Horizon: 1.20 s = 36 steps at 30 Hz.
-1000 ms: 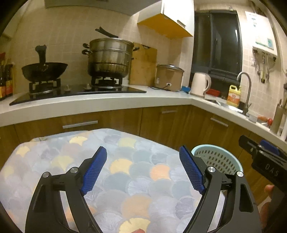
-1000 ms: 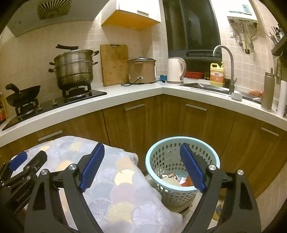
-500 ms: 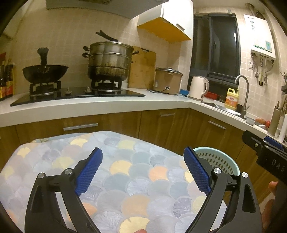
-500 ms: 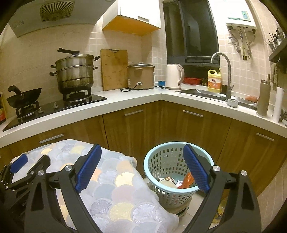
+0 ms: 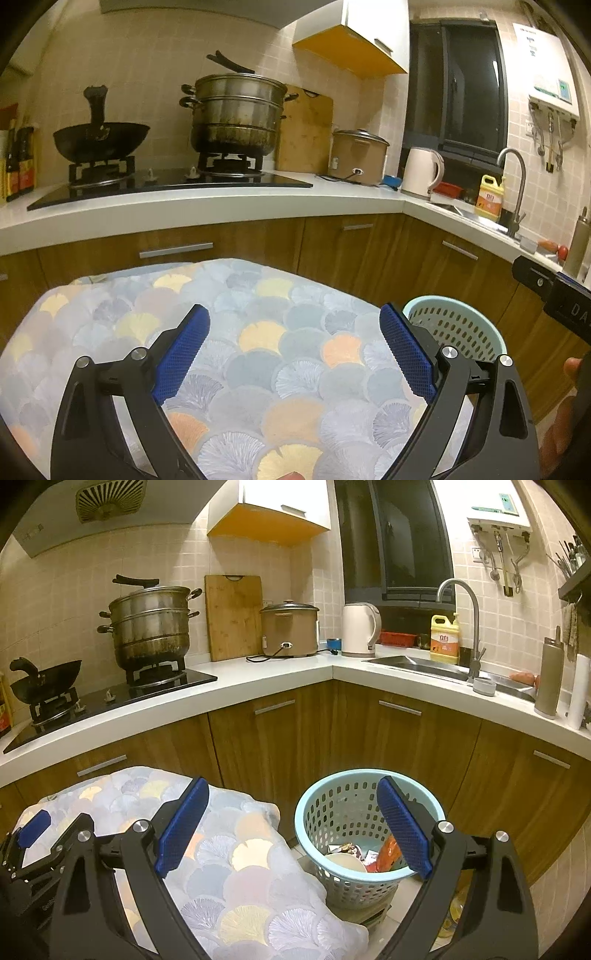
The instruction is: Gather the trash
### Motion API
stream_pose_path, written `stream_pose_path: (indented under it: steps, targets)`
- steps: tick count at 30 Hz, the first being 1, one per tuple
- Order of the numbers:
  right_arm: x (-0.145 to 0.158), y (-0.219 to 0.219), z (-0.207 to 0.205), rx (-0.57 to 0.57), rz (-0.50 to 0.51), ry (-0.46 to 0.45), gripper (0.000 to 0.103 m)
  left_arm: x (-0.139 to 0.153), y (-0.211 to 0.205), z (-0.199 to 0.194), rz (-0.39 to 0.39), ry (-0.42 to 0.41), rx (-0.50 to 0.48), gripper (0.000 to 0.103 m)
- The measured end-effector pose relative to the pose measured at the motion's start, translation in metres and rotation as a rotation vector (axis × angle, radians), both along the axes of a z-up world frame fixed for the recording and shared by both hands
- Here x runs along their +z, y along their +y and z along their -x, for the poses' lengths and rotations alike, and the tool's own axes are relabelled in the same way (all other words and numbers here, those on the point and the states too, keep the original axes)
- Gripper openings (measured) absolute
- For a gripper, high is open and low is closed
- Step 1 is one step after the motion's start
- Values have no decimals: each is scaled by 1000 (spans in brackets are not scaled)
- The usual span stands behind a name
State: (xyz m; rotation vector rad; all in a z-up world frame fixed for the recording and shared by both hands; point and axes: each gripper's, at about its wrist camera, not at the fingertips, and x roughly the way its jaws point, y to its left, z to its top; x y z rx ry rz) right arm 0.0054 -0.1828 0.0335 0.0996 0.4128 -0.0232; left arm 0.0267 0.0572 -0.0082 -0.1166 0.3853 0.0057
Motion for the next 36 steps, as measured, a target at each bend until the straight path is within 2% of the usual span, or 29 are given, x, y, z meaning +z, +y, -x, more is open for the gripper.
stream_pose_path:
  steps: [8,36]
  targets:
    - [-3,-10,-2,-13,-20,22,89,-3,-7,-2,-32,11,-5,92]
    - [-6,-4,1,-14,-11,34,90,1,-2,3,7,3,12,94]
